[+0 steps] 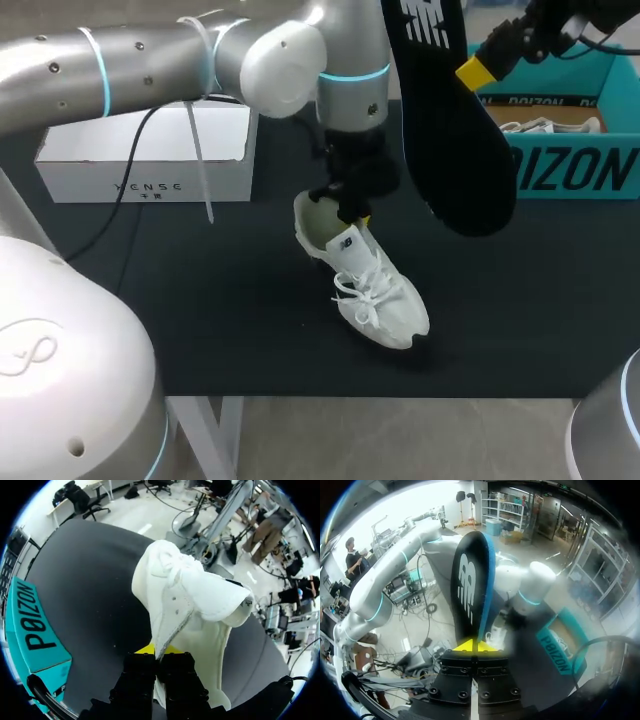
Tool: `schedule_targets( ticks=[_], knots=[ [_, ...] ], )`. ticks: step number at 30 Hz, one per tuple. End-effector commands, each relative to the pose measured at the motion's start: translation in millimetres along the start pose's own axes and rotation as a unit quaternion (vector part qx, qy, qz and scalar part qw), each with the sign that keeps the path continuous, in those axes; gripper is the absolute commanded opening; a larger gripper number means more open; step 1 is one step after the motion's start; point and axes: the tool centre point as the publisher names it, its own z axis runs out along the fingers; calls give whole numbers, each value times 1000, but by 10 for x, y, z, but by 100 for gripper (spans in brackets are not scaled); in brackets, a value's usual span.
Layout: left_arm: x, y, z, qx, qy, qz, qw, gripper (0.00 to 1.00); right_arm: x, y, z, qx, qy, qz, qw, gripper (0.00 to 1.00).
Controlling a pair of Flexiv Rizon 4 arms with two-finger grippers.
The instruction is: Take the shoe out of the shoebox, open the shoe tongue, remove and reinsert the insole, then place the shoe into the shoebox
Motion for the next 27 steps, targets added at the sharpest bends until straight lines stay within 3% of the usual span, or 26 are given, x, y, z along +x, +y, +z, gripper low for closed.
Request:
schedule_targets(
  ticks=[1,14,27],
  knots=[
    [-125,-44,18,-18,105,197,975,0,-4,17,-3,2,0,1,1000,0],
    [-328,-258,156,-65,139,301,941,0,-4,17,-3,2,0,1,1000,0],
    [-438,-59,333,-54,146,284,946,0,-4,17,-3,2,0,1,1000,0]
  ],
)
